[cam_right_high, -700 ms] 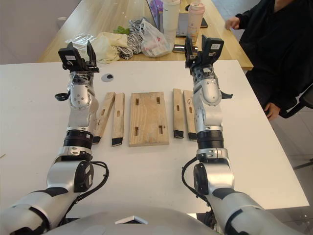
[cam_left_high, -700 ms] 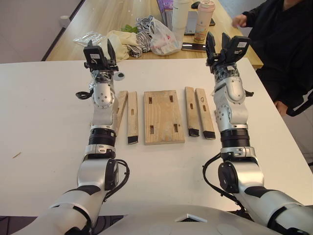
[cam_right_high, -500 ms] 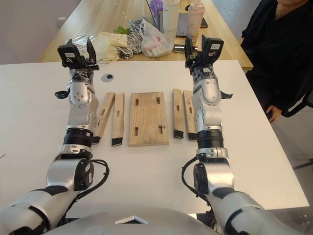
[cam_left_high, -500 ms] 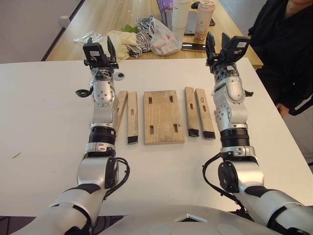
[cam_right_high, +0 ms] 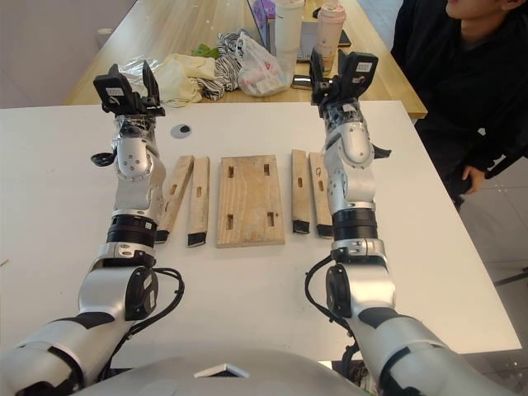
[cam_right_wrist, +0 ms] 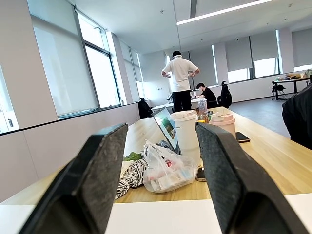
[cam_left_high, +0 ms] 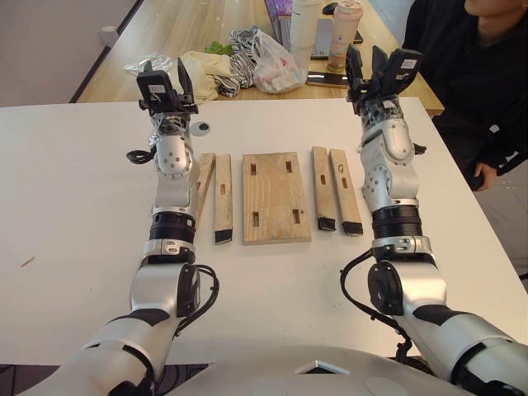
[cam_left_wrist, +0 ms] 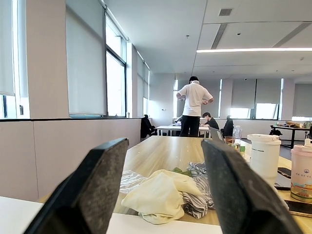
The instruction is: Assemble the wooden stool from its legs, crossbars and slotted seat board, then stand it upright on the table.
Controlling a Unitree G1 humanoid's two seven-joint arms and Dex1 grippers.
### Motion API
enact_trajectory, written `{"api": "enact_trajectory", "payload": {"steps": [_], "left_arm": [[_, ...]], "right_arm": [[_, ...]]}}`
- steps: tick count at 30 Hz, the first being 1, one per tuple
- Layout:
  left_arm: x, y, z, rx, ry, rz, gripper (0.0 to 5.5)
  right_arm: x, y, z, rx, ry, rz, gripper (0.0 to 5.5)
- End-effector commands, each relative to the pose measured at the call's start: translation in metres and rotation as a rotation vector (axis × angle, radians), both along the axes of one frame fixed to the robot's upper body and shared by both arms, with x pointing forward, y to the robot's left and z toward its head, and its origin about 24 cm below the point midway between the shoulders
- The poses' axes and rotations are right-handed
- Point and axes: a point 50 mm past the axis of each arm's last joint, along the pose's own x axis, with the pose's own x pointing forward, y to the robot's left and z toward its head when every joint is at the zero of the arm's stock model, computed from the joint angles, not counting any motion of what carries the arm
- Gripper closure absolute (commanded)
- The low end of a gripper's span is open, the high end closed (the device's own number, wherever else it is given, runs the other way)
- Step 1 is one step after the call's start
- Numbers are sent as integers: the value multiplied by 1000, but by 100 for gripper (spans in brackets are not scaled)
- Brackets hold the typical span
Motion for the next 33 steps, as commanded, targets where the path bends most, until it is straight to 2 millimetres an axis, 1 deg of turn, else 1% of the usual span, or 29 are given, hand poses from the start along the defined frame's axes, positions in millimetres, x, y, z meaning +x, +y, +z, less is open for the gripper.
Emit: {"api": "enact_trajectory", "payload": {"steps": [1, 3, 4, 8, 12, 14, 16, 18, 20, 22, 24, 28, 33], "left_arm": [[4, -1, 9, 4, -21, -4, 277], [3, -1, 10, 17, -31, -17, 277], [1, -2, 6, 26, -25, -26, 277], [-8, 3, -16, 48, 41, -45, 277], [-23, 14, -40, 88, 129, -97, 277], [-33, 19, -52, 104, 182, -130, 277], [-42, 24, -62, 110, 236, -140, 277], [-51, 29, -68, 126, 267, -137, 277], [-57, 36, -72, 125, 293, -115, 277], [-59, 39, -72, 121, 302, -103, 277], [-59, 39, -71, 117, 303, -98, 277], [-60, 39, -70, 110, 307, -92, 277], [-60, 40, -69, 104, 309, -86, 277]], "right_arm": [[1, -9, 7, -27, -11, 4, 296], [-1, -20, 5, -71, -8, -30, 296], [-3, -26, 1, -93, 4, -53, 296], [-21, -48, -30, -204, 95, -102, 296], [-50, -75, -65, -285, 241, -97, 296], [-69, -88, -82, -353, 321, -78, 296], [-86, -95, -96, -391, 409, -57, 296], [-99, -99, -107, -404, 484, -43, 296], [-115, -101, -123, -401, 592, -30, 296], [-130, -99, -138, -418, 684, -1, 296], [-140, -96, -147, -433, 744, 27, 296], [-152, -95, -157, -448, 830, 31, 296], [-156, -93, -156, -446, 858, 44, 379]]}}
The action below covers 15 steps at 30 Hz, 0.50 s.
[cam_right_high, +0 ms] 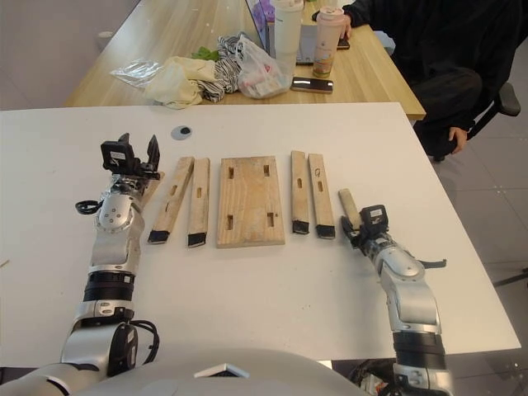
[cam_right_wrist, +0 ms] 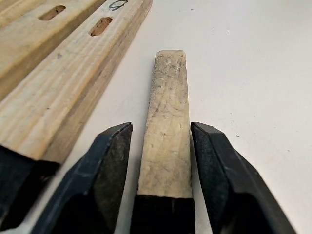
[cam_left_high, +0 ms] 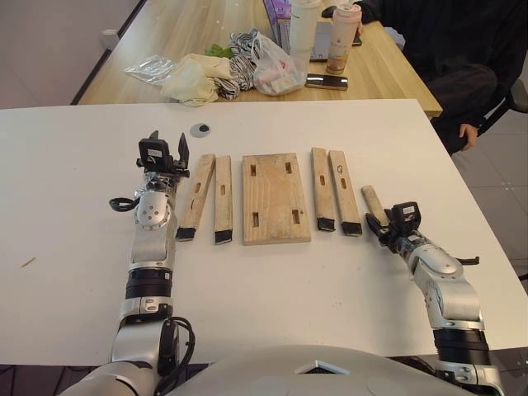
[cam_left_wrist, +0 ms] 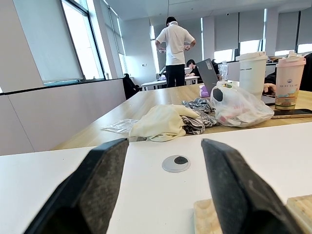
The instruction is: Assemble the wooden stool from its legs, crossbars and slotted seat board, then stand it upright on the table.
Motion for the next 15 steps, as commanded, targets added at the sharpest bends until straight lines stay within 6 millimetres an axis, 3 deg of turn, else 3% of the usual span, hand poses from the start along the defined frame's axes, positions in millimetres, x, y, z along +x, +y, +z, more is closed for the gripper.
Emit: {"api": "enact_trajectory", "payload": {"steps": [1, 6, 9, 12, 15], "left_arm": [[0, 1, 2, -7, 2, 10, 277], [0, -12, 10, -20, -24, -67, 277], [-3, -51, 15, -68, 26, -370, 277], [-8, -97, 30, -391, 92, -691, 277], [1, -116, 41, -761, 155, -776, 277]], "right_arm": [[-8, -4, -4, -22, 73, 5, 393], [1, -8, 10, -19, 13, -21, 420], [30, -3, 47, -51, -229, 2, 420], [51, 46, 80, 55, -457, 245, 420], [54, 85, 85, 194, -520, 392, 420]]}}
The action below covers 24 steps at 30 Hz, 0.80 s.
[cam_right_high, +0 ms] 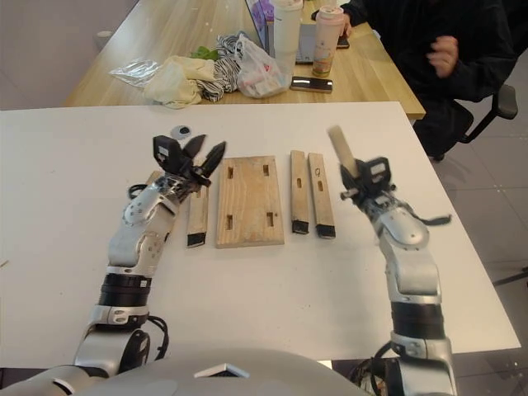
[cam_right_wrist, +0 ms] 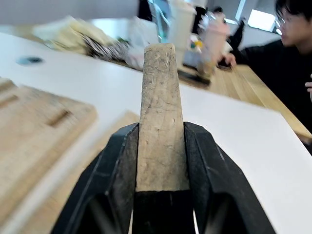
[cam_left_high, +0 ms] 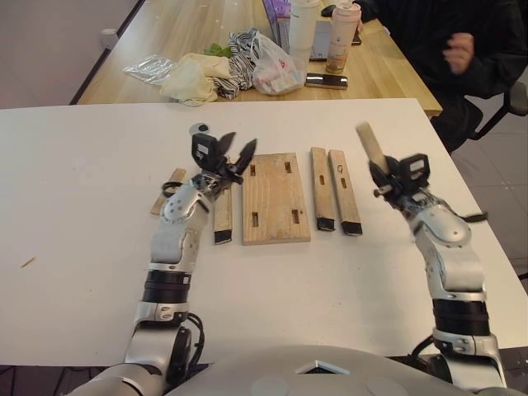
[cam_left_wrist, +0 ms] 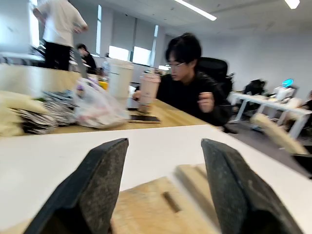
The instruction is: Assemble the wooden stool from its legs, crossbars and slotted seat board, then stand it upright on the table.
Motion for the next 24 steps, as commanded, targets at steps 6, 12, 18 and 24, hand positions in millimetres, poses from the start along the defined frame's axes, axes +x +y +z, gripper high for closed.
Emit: {"api": "enact_trajectory", "payload": {"steps": [6, 12, 18, 24], "left_arm": [[12, -23, 29, -536, 276, -206, 277], [12, -23, 32, -584, 308, -223, 325], [8, -25, 31, -613, 329, -255, 416], [7, -25, 31, -625, 331, -244, 506]], "right_arm": [[-8, 67, 10, 151, -51, 333, 420], [-10, 76, 16, 154, -60, 388, 420], [-10, 77, 15, 144, -56, 391, 420], [-9, 76, 13, 144, -43, 371, 420]]}}
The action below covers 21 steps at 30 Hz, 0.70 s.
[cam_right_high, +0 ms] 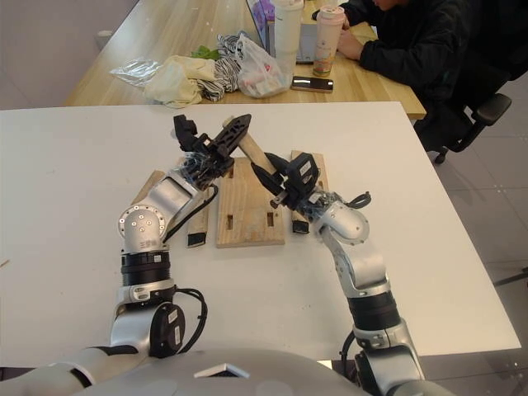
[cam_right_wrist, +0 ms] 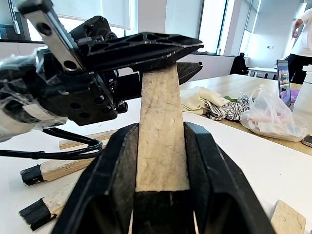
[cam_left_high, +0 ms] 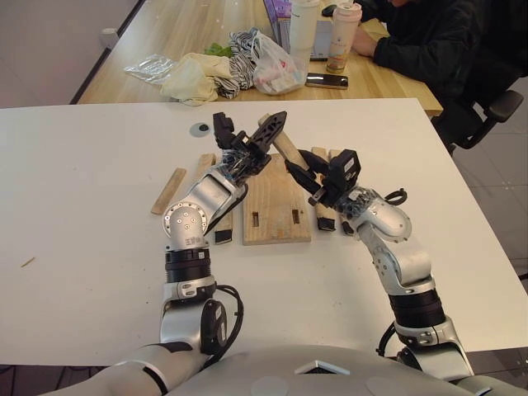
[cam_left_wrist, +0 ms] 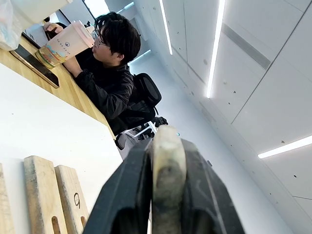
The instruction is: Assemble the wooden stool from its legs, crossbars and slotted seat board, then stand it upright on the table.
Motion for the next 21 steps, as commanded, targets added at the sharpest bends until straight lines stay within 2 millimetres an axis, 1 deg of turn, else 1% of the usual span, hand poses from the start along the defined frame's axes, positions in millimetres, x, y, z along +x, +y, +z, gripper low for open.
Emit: {"api": "enact_trajectory", "payload": {"steps": [1, 6, 7, 8, 11, 16, 18, 21], "left_arm": [[0, 1, 2, -8, -2, 3, 507], [-2, 5, 1, 1, 0, 35, 509], [0, 10, -1, 26, -2, 75, 509], [1, 14, -3, 52, -6, 106, 510], [0, 43, -16, 176, -21, 279, 512], [-12, 90, -41, 322, 4, 568, 512], [-15, 97, -47, 401, -18, 648, 512], [-16, 97, -53, 464, -46, 708, 512]], "right_arm": [[2, 3, 3, 14, 6, -4, 420], [6, 2, 2, 24, 24, -29, 420], [8, 0, 0, 24, 32, -44, 384], [8, -2, -1, 19, 37, -61, 374], [10, -11, -8, -9, 54, -125, 324], [10, -15, -15, -32, 70, -164, 318], [10, -16, -18, -39, 77, -174, 318], [10, -17, -19, -48, 78, -177, 318]]}}
